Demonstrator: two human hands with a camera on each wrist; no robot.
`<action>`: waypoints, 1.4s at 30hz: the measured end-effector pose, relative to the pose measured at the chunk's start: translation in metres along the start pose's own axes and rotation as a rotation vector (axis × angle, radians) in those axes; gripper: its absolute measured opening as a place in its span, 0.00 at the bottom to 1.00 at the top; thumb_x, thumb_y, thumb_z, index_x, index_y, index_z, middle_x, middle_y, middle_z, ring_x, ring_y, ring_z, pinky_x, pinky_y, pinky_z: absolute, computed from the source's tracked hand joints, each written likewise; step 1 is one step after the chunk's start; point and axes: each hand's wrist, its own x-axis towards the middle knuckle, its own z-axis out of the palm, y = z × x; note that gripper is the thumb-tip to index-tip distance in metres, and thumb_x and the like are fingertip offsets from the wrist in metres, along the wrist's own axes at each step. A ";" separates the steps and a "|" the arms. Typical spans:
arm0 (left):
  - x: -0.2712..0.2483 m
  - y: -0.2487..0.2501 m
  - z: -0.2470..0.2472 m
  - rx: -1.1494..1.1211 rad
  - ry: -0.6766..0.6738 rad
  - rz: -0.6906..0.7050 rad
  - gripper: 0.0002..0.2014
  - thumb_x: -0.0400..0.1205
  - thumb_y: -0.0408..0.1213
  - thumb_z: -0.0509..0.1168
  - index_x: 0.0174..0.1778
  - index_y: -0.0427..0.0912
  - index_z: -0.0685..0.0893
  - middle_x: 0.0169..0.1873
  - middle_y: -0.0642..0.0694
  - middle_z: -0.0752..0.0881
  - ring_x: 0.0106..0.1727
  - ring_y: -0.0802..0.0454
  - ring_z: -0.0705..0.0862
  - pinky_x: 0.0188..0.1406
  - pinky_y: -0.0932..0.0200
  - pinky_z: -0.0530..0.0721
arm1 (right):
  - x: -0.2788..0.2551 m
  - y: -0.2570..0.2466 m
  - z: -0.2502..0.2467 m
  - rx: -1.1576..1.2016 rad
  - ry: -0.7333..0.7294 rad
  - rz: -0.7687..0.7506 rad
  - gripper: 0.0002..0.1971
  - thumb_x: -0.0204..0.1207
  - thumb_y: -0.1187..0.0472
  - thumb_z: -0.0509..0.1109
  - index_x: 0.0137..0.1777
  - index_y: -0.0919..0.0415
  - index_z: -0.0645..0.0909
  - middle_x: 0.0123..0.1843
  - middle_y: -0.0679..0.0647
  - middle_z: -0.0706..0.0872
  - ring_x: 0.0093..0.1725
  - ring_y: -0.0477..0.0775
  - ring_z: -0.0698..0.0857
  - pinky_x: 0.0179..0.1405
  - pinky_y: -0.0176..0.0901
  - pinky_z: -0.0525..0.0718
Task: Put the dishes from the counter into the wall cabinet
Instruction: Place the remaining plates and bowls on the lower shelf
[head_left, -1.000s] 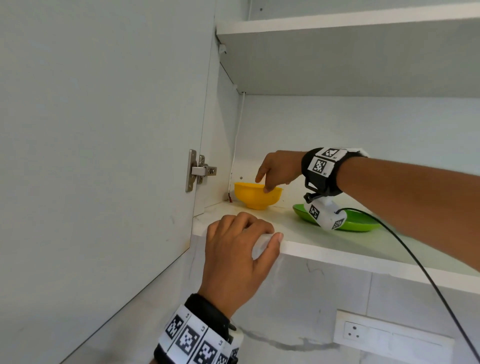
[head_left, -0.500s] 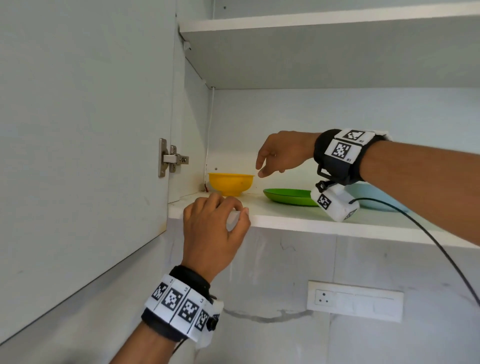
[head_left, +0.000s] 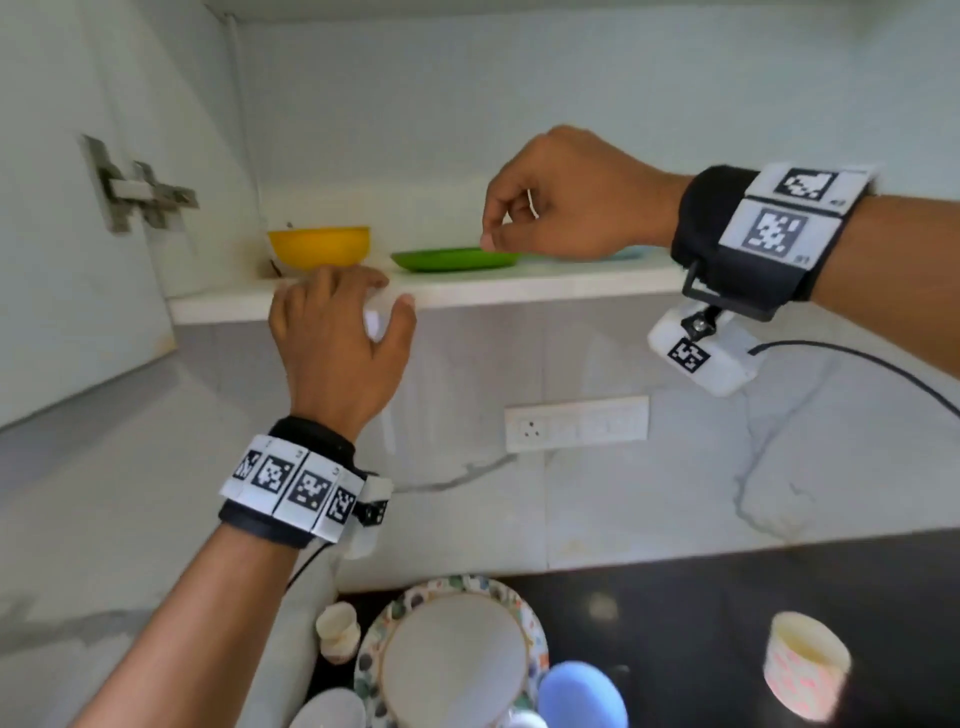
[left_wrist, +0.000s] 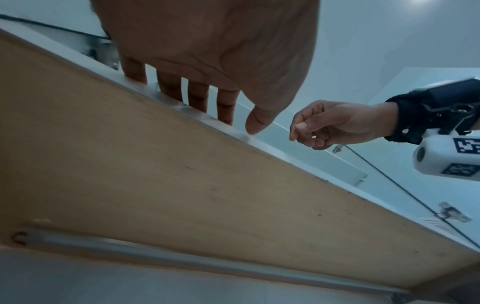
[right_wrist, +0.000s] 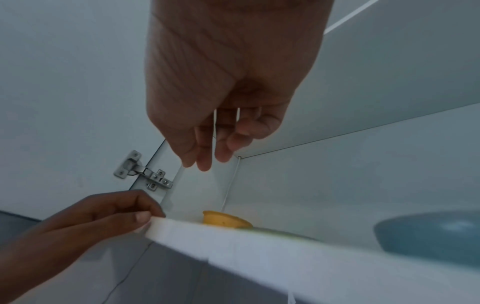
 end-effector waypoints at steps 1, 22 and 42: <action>-0.009 0.011 0.005 -0.054 0.001 0.020 0.16 0.81 0.51 0.63 0.56 0.45 0.84 0.56 0.43 0.82 0.59 0.44 0.76 0.63 0.47 0.68 | -0.016 0.003 0.002 0.006 -0.009 0.004 0.11 0.75 0.45 0.71 0.45 0.50 0.90 0.33 0.49 0.87 0.33 0.51 0.83 0.44 0.46 0.83; -0.345 -0.012 0.080 -0.068 -1.376 -0.305 0.20 0.80 0.61 0.64 0.58 0.50 0.84 0.60 0.48 0.84 0.58 0.47 0.81 0.60 0.54 0.75 | -0.290 0.018 0.277 0.258 -0.702 0.394 0.11 0.75 0.51 0.72 0.56 0.46 0.88 0.50 0.44 0.88 0.54 0.51 0.85 0.55 0.51 0.83; -0.455 -0.033 0.047 0.093 -1.538 -0.353 0.35 0.70 0.64 0.72 0.73 0.61 0.72 0.74 0.53 0.67 0.75 0.49 0.67 0.70 0.40 0.74 | -0.378 -0.041 0.395 0.298 -0.897 0.454 0.15 0.83 0.58 0.64 0.67 0.50 0.84 0.65 0.55 0.87 0.59 0.62 0.86 0.60 0.51 0.84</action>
